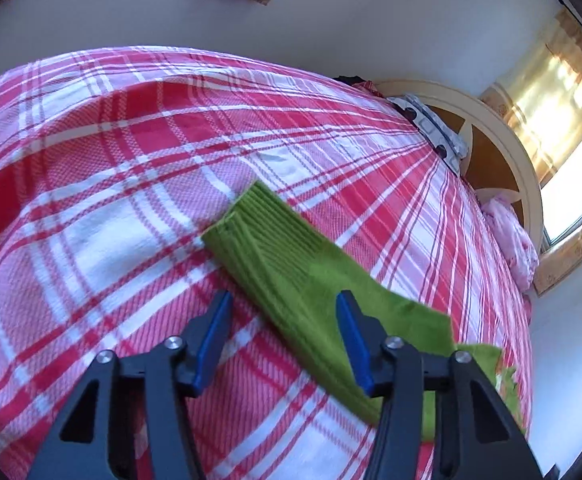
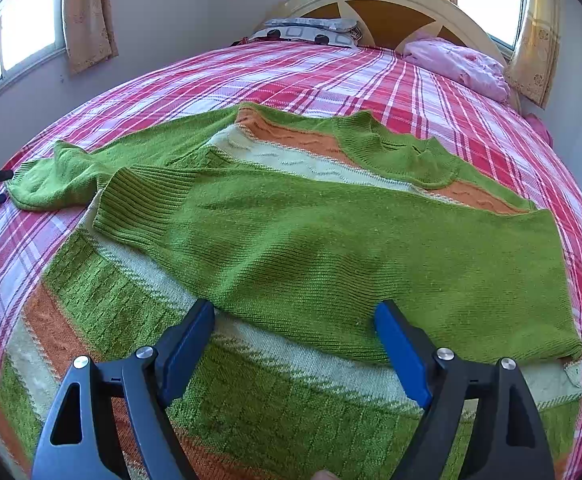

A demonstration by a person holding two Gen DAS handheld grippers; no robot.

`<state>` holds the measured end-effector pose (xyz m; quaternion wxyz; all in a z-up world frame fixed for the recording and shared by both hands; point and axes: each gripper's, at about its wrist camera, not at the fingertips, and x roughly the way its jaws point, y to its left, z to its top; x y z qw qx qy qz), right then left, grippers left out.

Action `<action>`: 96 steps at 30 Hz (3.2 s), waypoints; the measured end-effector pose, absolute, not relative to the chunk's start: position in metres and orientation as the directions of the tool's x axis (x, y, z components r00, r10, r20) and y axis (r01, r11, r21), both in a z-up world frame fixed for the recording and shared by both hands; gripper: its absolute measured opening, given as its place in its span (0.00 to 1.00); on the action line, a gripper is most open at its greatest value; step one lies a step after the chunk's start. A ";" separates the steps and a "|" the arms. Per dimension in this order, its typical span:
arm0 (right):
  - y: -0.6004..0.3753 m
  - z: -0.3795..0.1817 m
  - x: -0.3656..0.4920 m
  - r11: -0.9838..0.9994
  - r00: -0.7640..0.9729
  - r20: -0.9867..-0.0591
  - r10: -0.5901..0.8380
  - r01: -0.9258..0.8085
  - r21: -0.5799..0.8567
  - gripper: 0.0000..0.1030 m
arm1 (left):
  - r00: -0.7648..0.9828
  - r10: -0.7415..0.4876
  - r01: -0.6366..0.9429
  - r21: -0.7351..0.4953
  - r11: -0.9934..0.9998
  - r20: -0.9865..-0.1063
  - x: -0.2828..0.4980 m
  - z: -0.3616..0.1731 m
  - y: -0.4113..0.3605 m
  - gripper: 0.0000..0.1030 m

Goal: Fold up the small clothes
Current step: 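Move the left gripper to the other sleeve cuff and grasp it, then lift the sleeve with the left gripper, fold it across the body, release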

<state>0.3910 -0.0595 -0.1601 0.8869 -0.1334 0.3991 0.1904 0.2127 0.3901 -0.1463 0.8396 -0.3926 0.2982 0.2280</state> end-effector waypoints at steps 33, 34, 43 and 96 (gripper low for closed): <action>-0.062 -0.159 0.391 0.895 0.611 -0.752 0.247 -0.442 -0.065 0.81 | 0.880 0.124 -0.392 -0.552 0.736 -0.459 0.227 -0.036 0.341 0.07; -0.062 -0.159 0.391 0.895 0.611 -0.752 0.249 -0.442 -0.063 0.81 | 0.887 0.113 -0.376 -0.555 0.742 -0.448 0.229 -0.030 0.337 0.07; -0.065 -0.157 0.391 0.898 0.616 -0.740 0.268 -0.438 -0.039 0.81 | 0.935 -0.009 -0.198 -0.543 0.816 -0.353 0.258 0.026 0.283 0.06; -0.193 -0.151 0.280 0.903 0.587 -0.740 0.328 -0.426 0.062 0.81 | 0.759 -0.444 0.228 -0.443 0.867 -0.477 0.371 -0.014 -0.085 0.06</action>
